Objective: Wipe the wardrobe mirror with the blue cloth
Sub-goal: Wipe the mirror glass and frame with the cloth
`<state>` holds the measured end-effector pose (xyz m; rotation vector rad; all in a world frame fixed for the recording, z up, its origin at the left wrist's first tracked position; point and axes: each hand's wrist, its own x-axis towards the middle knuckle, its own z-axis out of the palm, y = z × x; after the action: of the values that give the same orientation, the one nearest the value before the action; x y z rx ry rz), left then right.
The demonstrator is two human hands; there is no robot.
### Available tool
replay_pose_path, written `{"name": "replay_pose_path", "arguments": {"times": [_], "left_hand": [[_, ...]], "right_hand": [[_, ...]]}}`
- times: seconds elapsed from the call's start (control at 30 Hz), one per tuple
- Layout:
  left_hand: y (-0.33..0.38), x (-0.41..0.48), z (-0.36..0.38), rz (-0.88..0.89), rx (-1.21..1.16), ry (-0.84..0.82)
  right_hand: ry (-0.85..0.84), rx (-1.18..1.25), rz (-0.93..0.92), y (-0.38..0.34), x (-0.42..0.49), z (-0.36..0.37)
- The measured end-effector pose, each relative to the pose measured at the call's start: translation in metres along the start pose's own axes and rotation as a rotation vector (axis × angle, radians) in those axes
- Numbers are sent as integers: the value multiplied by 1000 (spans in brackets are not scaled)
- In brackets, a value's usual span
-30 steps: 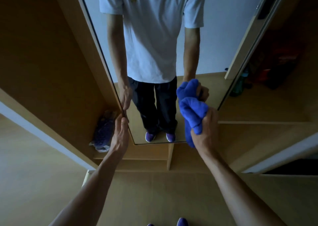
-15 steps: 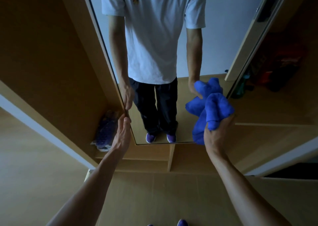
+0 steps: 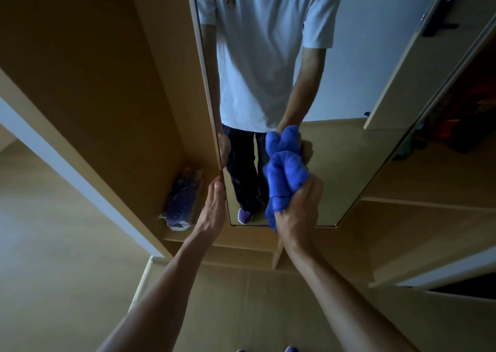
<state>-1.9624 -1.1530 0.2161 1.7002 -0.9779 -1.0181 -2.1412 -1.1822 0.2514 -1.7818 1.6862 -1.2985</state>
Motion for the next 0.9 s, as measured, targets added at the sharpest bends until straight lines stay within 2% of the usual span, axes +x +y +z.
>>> {"name": "replay_pose_path", "arguments": {"times": [0.13, 0.33, 0.43, 0.53, 0.7, 0.9], "left_hand": [[5, -1, -2, -8, -51, -14], [3, 1, -4, 62, -122, 30], [-5, 3, -5, 2, -150, 34], [4, -3, -6, -65, -209, 8], [3, -3, -5, -50, -214, 0], [-5, 0, -1, 50, -177, 1]], "right_hand": [[-32, -171, -258, -11, -8, 23], [-318, -309, -496, -22, -5, 39], [-391, -337, -558, -24, 1, 32], [-384, -388, -649, -26, 12, 13], [-312, -493, -730, -30, 28, -17], [-288, -538, -789, -17, 26, -8]]}}
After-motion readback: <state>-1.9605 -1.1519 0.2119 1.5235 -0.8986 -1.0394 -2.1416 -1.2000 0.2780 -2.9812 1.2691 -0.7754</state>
